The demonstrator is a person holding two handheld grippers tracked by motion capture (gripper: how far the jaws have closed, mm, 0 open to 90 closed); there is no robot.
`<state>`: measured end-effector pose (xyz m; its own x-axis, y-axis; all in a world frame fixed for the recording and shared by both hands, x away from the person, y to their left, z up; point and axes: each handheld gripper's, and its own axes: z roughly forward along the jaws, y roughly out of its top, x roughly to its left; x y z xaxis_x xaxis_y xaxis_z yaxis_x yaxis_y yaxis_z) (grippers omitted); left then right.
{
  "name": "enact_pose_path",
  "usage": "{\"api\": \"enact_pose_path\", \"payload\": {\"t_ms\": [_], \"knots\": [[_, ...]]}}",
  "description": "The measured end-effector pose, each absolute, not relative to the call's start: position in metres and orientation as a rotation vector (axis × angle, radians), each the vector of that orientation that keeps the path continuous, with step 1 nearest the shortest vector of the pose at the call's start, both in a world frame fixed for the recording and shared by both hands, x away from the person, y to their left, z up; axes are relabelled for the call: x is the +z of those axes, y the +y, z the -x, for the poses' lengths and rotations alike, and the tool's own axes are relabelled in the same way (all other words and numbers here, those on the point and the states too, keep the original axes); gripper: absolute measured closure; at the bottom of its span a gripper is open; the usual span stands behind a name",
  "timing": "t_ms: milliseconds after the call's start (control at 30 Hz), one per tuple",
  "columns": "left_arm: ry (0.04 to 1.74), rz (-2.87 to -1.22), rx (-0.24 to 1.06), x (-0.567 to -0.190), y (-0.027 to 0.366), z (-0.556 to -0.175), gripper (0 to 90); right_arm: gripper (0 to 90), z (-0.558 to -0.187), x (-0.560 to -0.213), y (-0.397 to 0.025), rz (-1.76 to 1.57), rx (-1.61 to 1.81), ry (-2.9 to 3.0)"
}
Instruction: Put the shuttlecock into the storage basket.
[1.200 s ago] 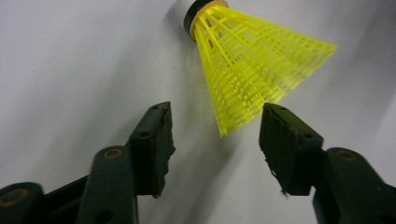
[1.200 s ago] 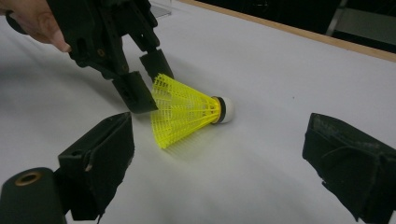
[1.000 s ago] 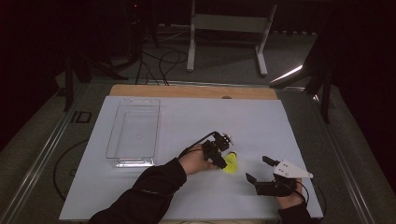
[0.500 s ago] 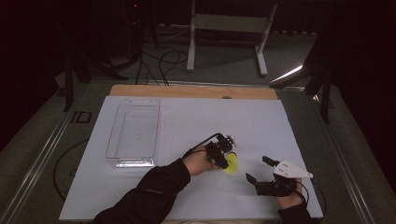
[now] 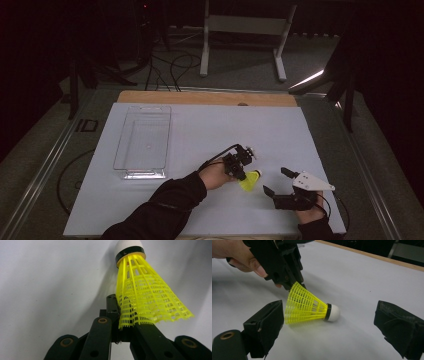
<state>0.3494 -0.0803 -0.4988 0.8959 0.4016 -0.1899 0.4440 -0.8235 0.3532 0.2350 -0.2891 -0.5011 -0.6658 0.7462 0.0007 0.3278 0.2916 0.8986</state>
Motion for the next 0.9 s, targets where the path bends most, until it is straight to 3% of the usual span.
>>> {"api": "enact_pose_path", "payload": {"t_ms": [500, 900], "knots": [[0.589, -2.637, -0.161, -0.481, -0.077, -0.346, 90.0, 9.3, -0.235, -0.501, -0.289, -0.965, 1.336, 2.142], [0.580, -2.650, -0.093, -0.460, -0.059, -0.348, 90.0, 9.3, -0.235, -0.501, -0.289, -0.962, 1.333, 2.142]]}}
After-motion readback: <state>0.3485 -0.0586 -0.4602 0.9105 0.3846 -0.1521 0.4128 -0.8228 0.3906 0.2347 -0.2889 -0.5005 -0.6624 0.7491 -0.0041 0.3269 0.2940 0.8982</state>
